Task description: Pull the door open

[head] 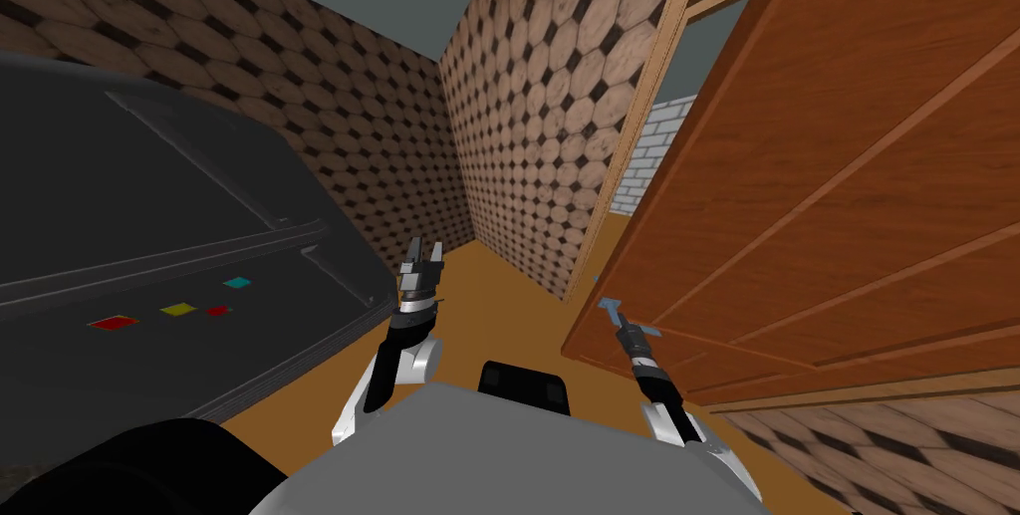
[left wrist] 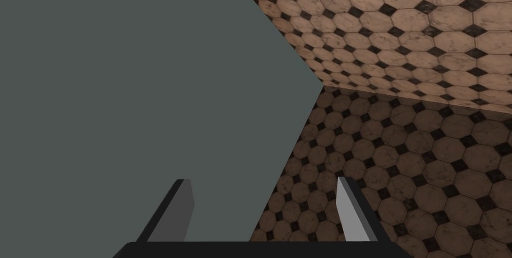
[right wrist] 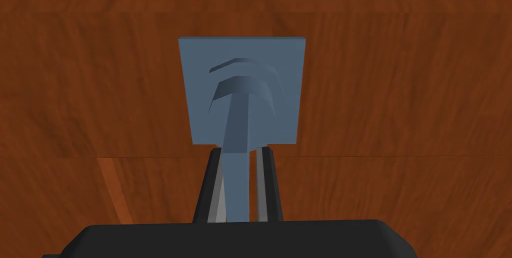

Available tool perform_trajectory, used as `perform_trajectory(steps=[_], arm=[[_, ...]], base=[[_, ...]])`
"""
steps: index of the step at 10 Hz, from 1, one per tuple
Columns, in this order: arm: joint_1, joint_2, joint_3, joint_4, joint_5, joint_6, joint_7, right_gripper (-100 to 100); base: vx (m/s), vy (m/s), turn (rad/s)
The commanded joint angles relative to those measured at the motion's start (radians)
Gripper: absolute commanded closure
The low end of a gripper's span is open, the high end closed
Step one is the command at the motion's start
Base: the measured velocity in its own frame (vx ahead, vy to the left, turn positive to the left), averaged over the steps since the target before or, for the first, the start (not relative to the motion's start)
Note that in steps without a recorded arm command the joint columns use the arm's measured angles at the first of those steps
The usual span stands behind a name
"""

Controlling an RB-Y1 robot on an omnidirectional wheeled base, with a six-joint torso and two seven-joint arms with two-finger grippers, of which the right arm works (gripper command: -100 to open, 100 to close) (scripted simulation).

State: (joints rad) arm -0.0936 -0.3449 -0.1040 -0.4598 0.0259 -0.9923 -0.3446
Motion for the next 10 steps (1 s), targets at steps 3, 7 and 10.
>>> perform_trajectory(steps=[3, 7, 10], arm=[[0.017, -0.022, 0.03, 0.012, 0.026, -0.044, -0.041, 100], [0.05, -0.042, 0.051, 0.016, 0.046, -0.09, -0.073, 100], [0.071, -0.059, 0.059, 0.022, 0.055, -0.129, -0.093, 100]], base=[[-0.239, -0.077, 0.073], [-0.157, -0.027, 0.084], [-0.173, -0.062, 0.12]])
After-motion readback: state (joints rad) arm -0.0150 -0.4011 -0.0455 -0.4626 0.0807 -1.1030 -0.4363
